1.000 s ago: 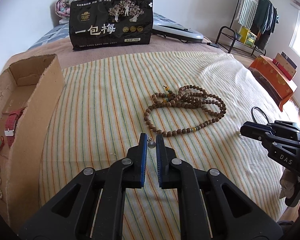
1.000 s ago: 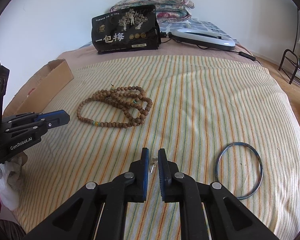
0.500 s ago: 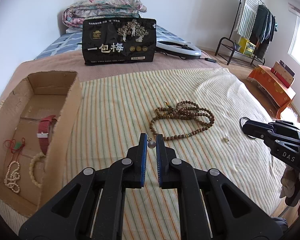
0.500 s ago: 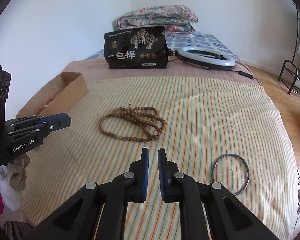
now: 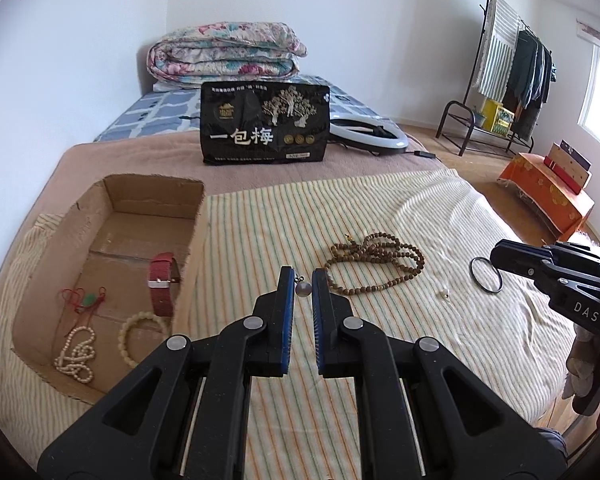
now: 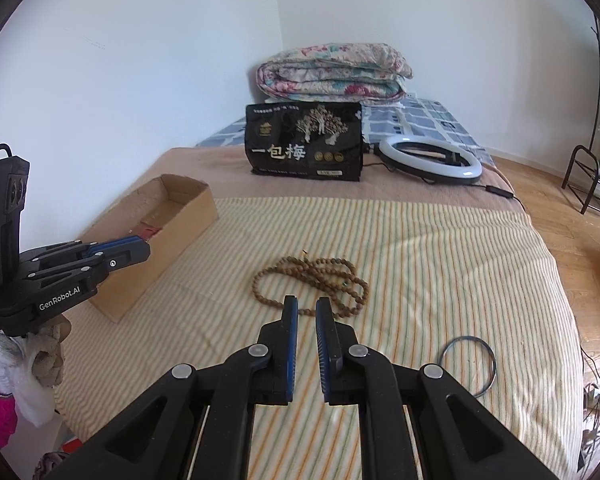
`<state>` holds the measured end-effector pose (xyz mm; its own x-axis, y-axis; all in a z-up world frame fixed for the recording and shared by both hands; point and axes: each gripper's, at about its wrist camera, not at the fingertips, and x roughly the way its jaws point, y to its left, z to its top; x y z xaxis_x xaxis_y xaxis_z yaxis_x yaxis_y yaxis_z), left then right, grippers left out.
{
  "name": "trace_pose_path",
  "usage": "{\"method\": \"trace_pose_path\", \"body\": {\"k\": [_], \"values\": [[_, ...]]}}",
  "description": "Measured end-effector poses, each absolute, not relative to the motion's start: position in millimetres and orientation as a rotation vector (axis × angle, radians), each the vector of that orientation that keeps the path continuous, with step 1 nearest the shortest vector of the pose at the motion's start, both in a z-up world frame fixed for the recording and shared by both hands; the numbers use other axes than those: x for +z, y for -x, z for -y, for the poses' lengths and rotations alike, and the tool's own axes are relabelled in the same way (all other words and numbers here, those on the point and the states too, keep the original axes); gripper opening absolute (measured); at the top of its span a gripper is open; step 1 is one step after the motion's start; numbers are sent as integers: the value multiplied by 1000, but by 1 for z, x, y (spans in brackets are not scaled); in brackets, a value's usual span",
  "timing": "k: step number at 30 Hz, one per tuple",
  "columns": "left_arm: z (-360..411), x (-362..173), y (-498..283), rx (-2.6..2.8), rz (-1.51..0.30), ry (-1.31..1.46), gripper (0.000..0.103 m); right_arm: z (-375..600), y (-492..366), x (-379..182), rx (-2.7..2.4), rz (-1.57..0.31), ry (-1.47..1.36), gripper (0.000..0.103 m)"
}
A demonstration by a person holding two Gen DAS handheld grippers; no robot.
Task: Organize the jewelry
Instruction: 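Carry both pearl earrings over the cardboard box with both tools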
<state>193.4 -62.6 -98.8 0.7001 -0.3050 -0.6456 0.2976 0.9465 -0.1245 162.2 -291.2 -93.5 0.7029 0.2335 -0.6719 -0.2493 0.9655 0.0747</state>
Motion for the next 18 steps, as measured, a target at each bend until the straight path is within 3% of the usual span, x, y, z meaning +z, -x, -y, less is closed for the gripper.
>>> {"method": "trace_pose_path", "body": {"k": [18], "values": [[-6,-71,-177,-250,-656,17,7,217,-174,-63,376,-696,51,7]]}}
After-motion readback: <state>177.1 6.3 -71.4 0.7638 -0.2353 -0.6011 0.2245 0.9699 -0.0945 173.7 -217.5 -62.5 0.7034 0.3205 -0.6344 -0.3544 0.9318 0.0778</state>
